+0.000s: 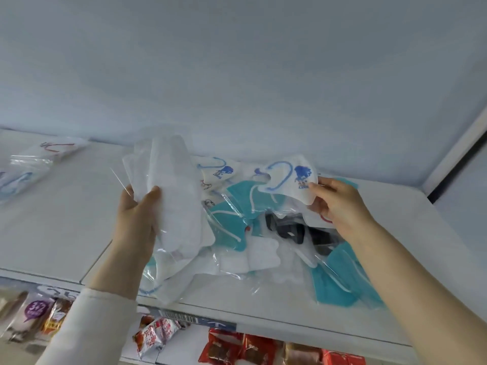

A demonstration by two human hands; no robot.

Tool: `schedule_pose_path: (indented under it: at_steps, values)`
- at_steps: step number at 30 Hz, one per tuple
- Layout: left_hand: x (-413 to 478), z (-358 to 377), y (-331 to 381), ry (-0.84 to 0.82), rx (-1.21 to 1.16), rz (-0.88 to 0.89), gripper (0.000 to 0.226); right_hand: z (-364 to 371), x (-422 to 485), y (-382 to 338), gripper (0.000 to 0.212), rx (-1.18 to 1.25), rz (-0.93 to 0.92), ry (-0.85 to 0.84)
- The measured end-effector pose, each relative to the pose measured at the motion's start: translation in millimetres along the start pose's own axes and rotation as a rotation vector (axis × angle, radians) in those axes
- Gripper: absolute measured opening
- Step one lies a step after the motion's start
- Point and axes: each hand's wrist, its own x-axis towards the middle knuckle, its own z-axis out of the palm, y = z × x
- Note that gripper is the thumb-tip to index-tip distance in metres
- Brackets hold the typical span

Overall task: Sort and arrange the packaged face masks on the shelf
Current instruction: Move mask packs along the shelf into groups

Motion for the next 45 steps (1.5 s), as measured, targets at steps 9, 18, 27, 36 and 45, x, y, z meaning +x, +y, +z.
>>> schedule_pose_path:
  at_steps: [9,18,27,36,45]
  values:
    - [-7.1,-40.3,24.6,0.118,-0.043,0.037,0.02,42.7,-40.2,35.5,0.085,-1.022,-0.792,-0.258]
    - [-9.4,-70.2,31.5,0.145,-0.007,-0.031,0.026,148.2,-47.4,67.5,0.038,-1.294,-1.109,-0.722]
    - [-30.6,-64.4,14.9,0.01,0.078,-0.153,0.025,100.9,-46.7,38.7,0.062,-1.053,-0.877,-0.459]
    - [-37.2,-45.8,-6.3,-0.032,0.027,-0.203,0.031,46.0,-66.2,62.8,0.025,-1.291,-0.979,-0.37]
    - [-17.1,-65.6,26.9,0.054,-0.105,-0.096,0.019,49.4,-63.2,49.1,0.008,-1.055,-1.03,-0.079]
